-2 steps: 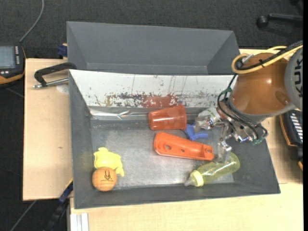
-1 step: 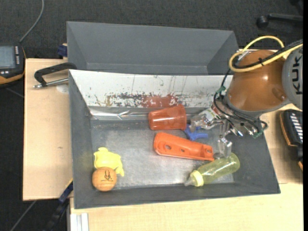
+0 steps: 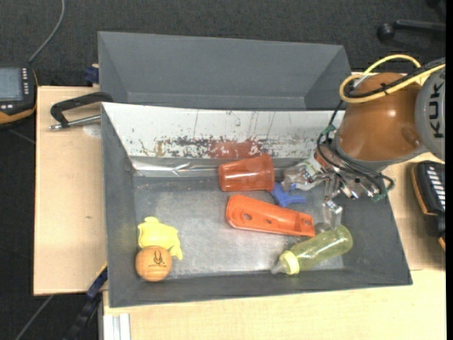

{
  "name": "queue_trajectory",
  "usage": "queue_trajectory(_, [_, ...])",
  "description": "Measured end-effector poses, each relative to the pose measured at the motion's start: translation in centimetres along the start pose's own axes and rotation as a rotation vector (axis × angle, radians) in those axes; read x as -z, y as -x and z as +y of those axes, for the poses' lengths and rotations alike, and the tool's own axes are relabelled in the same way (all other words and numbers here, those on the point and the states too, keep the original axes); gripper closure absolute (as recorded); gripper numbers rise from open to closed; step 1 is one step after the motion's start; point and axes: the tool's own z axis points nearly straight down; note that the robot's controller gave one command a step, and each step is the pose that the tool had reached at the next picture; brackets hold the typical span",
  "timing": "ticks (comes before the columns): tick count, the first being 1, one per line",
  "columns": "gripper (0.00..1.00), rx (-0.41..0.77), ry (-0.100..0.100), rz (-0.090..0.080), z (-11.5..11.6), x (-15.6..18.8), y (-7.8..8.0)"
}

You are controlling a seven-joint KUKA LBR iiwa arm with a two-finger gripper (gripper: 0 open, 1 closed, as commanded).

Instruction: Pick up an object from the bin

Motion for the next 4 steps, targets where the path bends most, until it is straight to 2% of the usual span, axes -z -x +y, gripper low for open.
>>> queue_trajectory(1, [0.0, 0.172, -0.001, 0.0, -0.6, -2.3, 0.1])
queue_trajectory(2, [0.0, 0.168, 0.001, -0.001, -0.6, -3.7, 0.0])
queue_trajectory(3, [1.0, 0.295, -0.005, -0.005, -2.4, -4.4, -2.1])
queue_trajectory(4, [1.0, 0.295, -0.005, -0.005, -2.4, -4.4, -2.1])
